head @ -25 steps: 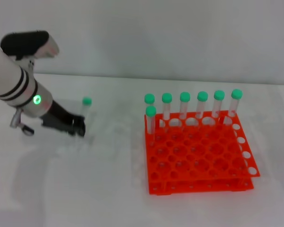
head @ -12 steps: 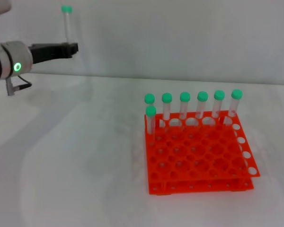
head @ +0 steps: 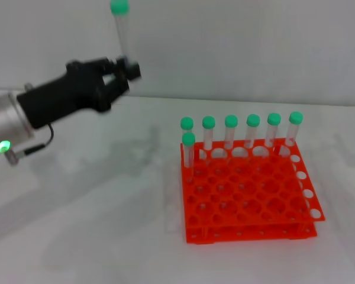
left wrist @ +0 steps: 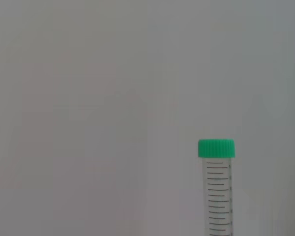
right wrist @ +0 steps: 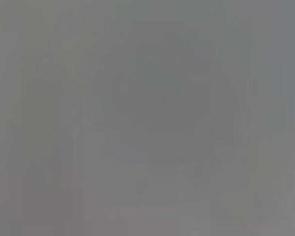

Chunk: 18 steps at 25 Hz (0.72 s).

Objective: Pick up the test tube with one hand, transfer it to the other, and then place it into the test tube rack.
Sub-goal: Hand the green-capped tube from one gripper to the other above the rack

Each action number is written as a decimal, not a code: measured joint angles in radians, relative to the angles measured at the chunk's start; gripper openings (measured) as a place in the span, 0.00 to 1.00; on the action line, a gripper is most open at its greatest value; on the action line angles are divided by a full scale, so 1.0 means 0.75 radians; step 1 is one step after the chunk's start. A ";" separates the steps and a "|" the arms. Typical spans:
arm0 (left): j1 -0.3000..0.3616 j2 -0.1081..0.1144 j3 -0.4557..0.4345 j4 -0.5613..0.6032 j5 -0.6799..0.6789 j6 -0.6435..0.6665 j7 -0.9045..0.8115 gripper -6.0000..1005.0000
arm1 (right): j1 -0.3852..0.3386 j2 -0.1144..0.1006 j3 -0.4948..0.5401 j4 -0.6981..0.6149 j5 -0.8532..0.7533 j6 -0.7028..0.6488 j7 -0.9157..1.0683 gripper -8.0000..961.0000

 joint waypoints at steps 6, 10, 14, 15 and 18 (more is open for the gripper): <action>0.077 -0.005 0.001 -0.002 0.100 0.286 0.077 0.20 | -0.003 -0.065 -0.094 -0.001 -0.176 -0.216 0.313 0.77; 0.104 -0.026 0.001 -0.012 0.155 0.319 0.089 0.20 | 0.015 -0.159 -0.096 -0.001 -0.452 -0.499 0.525 0.76; 0.109 -0.048 -0.002 -0.046 0.176 0.316 0.135 0.20 | 0.049 -0.212 -0.093 -0.003 -0.619 -0.605 0.569 0.76; 0.109 -0.057 -0.004 -0.066 0.176 0.311 0.166 0.20 | 0.069 -0.231 -0.092 -0.003 -0.710 -0.650 0.572 0.76; 0.101 -0.066 -0.006 -0.097 0.178 0.304 0.192 0.20 | 0.096 -0.242 -0.094 -0.004 -0.826 -0.734 0.574 0.75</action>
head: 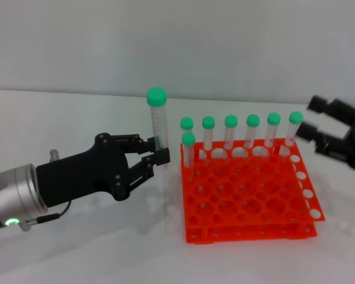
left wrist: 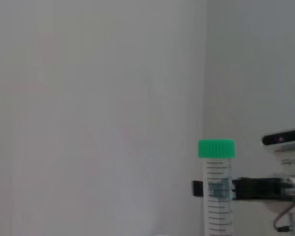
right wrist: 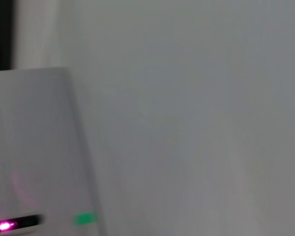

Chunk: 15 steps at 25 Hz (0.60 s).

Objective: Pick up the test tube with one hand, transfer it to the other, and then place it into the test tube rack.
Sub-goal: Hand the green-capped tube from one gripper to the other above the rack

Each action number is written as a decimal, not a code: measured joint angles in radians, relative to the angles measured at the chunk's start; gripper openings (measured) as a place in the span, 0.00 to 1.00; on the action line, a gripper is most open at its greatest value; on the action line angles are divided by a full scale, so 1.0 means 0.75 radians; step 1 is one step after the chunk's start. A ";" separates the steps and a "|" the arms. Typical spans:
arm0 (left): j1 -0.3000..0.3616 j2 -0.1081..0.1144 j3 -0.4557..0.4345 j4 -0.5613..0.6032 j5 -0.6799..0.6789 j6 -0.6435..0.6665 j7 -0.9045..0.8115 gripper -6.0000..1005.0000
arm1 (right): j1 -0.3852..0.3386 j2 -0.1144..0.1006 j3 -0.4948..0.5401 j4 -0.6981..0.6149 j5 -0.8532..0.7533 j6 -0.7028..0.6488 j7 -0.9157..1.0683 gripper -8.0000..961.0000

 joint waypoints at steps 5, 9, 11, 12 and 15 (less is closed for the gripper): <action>-0.017 -0.020 0.002 -0.065 -0.004 -0.019 0.087 0.20 | 0.049 0.035 0.002 -0.012 -0.124 -0.018 0.004 0.75; -0.066 -0.020 0.006 -0.141 0.013 -0.076 0.105 0.20 | 0.072 0.094 0.000 -0.017 -0.130 0.057 0.005 0.74; -0.093 -0.021 0.008 -0.169 0.033 -0.107 0.119 0.20 | 0.081 0.111 -0.001 -0.023 -0.132 0.093 0.005 0.74; -0.104 -0.022 0.010 -0.180 0.038 -0.119 0.125 0.20 | 0.085 0.117 -0.001 -0.027 -0.133 0.117 0.005 0.74; -0.153 -0.022 0.040 -0.222 0.046 -0.167 0.134 0.20 | 0.093 0.129 0.000 -0.033 -0.145 0.168 0.004 0.74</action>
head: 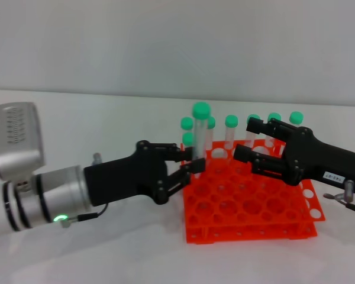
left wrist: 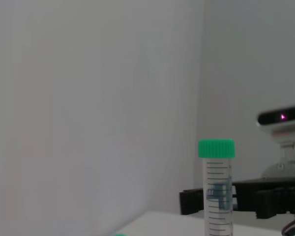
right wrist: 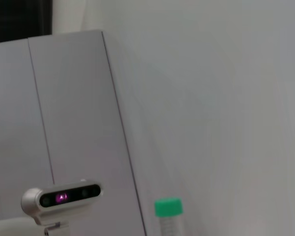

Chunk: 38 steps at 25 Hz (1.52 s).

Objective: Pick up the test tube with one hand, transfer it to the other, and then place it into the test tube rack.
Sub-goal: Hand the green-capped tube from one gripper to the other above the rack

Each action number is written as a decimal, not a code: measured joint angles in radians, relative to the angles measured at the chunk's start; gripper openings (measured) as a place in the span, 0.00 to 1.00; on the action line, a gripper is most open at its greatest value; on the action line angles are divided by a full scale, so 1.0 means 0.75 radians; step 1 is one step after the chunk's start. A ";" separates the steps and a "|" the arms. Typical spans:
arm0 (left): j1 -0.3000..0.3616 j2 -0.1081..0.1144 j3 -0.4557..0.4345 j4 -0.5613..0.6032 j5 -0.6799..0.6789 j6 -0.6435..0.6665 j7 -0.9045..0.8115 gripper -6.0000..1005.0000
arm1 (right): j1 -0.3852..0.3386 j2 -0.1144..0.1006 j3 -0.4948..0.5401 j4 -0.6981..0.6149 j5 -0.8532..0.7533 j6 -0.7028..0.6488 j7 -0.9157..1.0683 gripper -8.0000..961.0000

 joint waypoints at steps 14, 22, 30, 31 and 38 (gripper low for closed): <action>-0.123 -0.006 0.153 -0.068 -0.006 -0.161 0.007 0.20 | 0.009 0.028 0.005 -0.019 -0.006 0.100 -0.004 0.72; -0.132 -0.009 0.158 -0.083 -0.005 -0.190 0.032 0.20 | 0.009 0.038 0.008 -0.049 -0.059 0.108 0.032 0.71; -0.148 -0.013 0.161 -0.133 -0.021 -0.190 0.096 0.20 | 0.010 0.046 0.013 -0.050 -0.059 0.118 0.036 0.70; -0.149 -0.014 0.161 -0.140 -0.028 -0.191 0.108 0.20 | 0.010 0.046 0.012 -0.050 -0.059 0.118 0.036 0.70; -0.142 -0.016 0.161 -0.165 -0.089 -0.191 0.152 0.20 | 0.003 0.043 0.012 -0.050 -0.055 0.114 0.036 0.64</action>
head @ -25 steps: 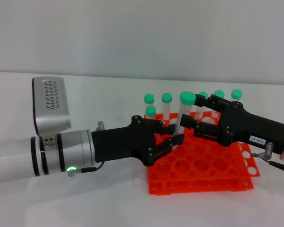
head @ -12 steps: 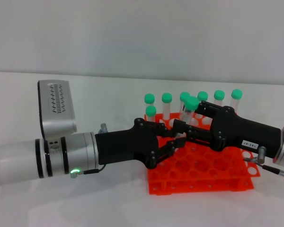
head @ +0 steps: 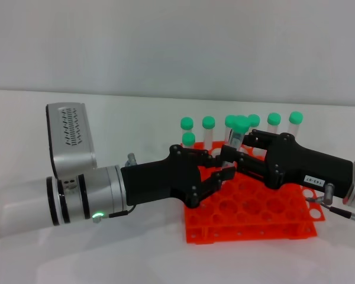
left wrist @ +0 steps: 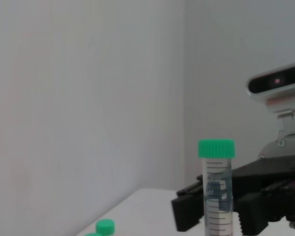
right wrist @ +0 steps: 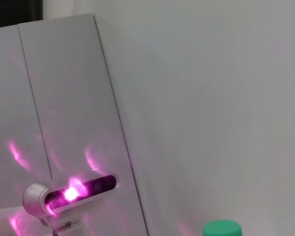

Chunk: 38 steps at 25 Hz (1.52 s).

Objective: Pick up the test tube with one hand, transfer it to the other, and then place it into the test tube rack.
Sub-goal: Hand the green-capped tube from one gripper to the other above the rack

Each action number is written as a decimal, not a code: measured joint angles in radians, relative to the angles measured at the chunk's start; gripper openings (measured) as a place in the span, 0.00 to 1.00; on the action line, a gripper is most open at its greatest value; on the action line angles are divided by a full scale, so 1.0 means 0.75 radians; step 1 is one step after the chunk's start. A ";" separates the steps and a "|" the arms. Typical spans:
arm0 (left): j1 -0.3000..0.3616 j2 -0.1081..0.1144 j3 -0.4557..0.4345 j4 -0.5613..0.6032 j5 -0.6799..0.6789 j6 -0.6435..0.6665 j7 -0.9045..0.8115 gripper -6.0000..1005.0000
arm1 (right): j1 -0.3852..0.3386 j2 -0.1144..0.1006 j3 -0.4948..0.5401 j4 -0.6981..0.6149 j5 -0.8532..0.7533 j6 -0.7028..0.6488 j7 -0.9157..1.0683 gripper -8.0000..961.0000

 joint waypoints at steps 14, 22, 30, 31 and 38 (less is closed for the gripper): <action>0.000 0.000 0.000 -0.043 -0.033 0.001 0.037 0.20 | -0.015 0.020 0.035 -0.023 0.007 -0.013 -0.012 0.42; 0.002 0.001 0.000 -0.045 -0.044 0.002 0.038 0.20 | -0.032 0.022 0.037 -0.034 0.012 -0.013 -0.029 0.36; 0.001 0.001 0.000 -0.061 -0.044 0.003 0.039 0.20 | -0.033 0.028 0.037 -0.036 0.005 -0.011 -0.052 0.24; 0.000 0.001 0.000 -0.061 -0.042 0.003 0.039 0.20 | -0.033 0.029 0.037 -0.036 0.004 -0.011 -0.057 0.24; 0.005 0.001 0.029 -0.062 -0.057 0.003 0.038 0.21 | -0.035 0.037 0.036 -0.036 0.000 -0.018 -0.077 0.23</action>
